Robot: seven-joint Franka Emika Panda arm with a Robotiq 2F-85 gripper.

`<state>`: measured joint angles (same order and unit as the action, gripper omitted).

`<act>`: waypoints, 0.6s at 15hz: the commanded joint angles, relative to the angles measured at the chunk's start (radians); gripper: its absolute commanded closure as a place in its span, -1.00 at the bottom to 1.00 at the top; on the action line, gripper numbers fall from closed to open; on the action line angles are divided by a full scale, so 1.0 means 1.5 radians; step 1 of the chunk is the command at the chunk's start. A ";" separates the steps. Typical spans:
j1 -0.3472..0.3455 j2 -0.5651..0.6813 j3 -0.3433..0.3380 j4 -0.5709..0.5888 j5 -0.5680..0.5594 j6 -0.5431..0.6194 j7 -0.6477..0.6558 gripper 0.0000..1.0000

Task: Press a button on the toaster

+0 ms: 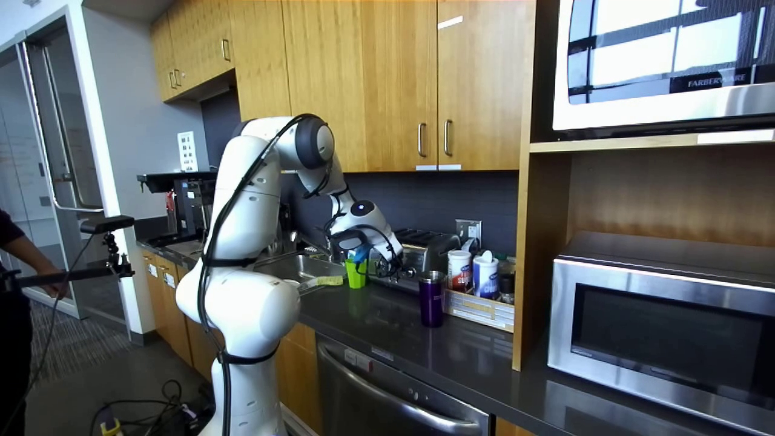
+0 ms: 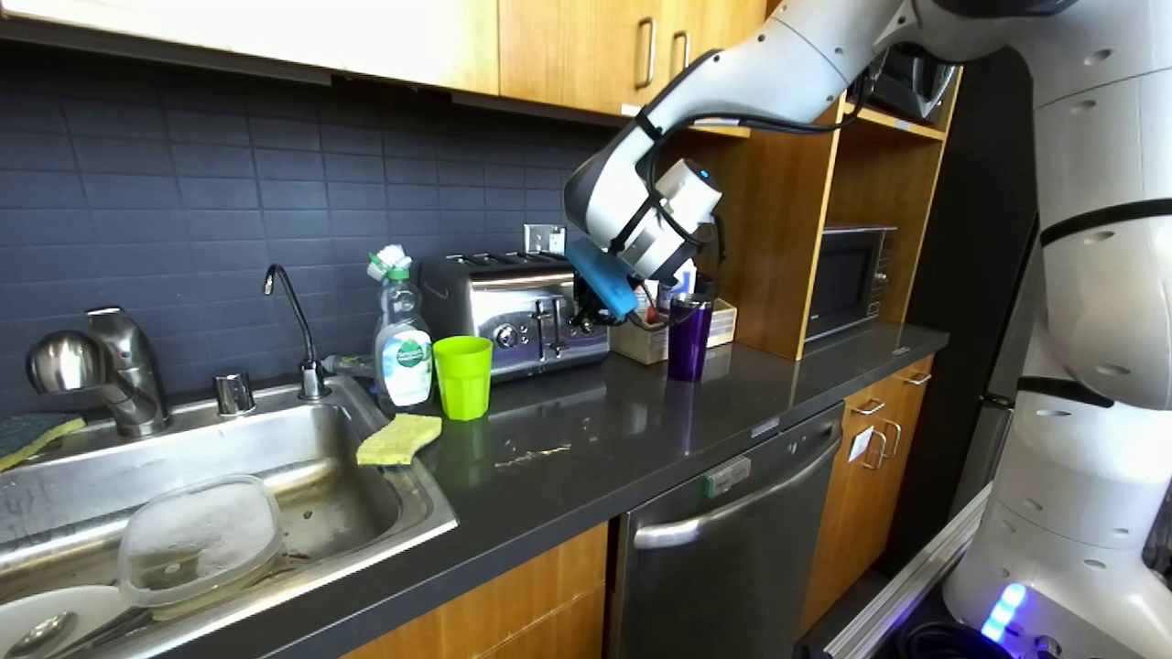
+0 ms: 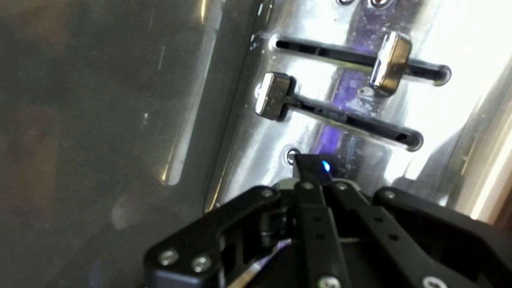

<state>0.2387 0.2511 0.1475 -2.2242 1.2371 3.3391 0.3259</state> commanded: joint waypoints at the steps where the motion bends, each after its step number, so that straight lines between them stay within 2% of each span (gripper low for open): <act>1: -0.001 0.012 0.002 0.017 -0.016 0.009 0.015 1.00; 9: 0.000 0.019 0.002 0.031 -0.026 0.008 0.015 1.00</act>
<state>0.2385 0.2606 0.1480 -2.2120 1.2239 3.3391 0.3260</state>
